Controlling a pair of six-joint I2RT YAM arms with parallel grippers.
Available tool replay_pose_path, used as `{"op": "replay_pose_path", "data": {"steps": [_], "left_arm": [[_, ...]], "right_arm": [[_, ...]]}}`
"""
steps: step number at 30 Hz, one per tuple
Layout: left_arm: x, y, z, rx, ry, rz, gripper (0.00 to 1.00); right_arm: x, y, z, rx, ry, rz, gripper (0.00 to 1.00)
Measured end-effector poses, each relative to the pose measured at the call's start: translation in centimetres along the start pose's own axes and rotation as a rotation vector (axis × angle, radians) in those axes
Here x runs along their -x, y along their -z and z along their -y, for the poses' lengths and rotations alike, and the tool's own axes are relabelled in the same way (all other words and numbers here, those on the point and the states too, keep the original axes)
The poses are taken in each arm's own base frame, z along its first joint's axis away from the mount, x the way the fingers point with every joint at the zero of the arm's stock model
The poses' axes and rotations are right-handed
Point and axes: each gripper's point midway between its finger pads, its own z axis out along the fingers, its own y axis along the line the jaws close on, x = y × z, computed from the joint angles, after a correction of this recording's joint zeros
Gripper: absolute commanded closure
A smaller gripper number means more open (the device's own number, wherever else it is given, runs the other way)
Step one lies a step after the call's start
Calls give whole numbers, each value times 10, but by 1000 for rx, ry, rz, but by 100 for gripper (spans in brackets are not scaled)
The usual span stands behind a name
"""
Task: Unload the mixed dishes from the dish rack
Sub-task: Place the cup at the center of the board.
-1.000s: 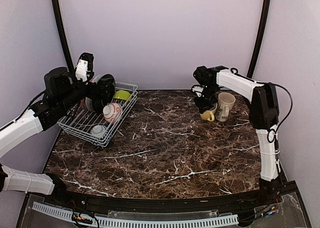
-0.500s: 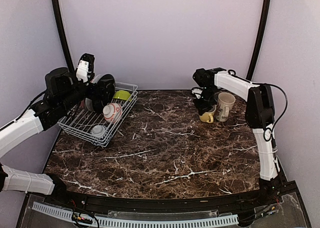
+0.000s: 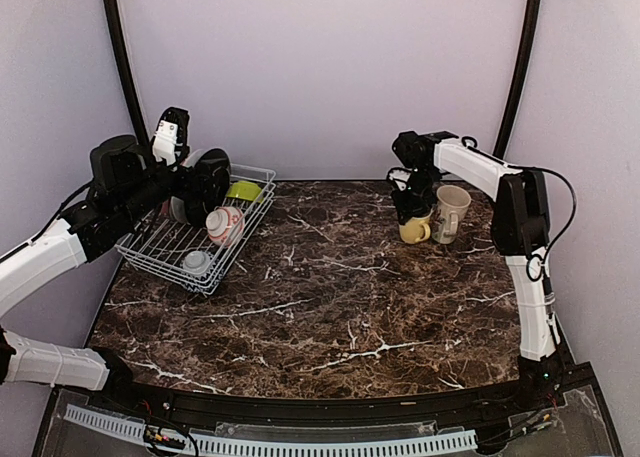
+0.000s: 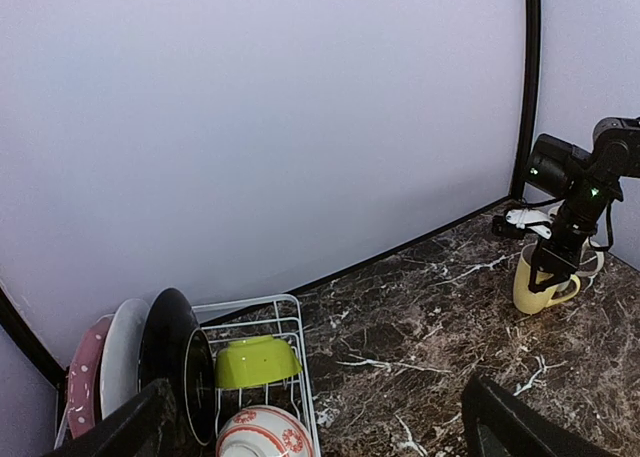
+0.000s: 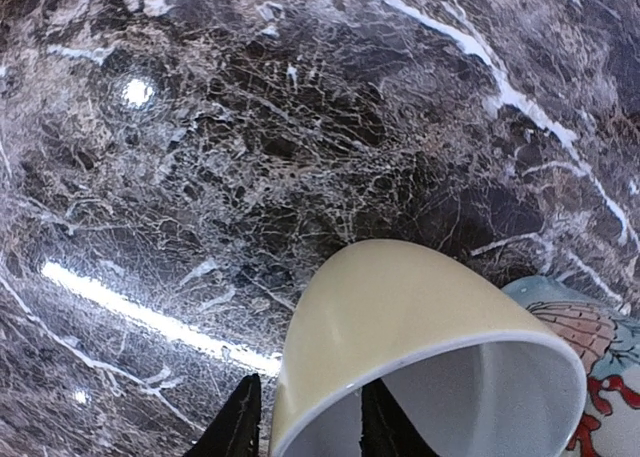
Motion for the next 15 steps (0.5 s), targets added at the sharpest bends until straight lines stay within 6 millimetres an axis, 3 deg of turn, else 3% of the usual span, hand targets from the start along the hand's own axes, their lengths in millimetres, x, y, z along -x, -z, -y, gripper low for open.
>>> {"op": "replay_pose_path", "data": {"steps": [8,11,15], "left_arm": [[0,0,1,-3,0,0,1],[-2,-1,0,0,3,-10,1],[-5,-8,0,5,14,-46,1]], "right_arm": [[7,20,0,-7,-13,36,49],[3,42,-3,-5,-21,77,45],[-10,87,-18,7,-7,182,40]]}}
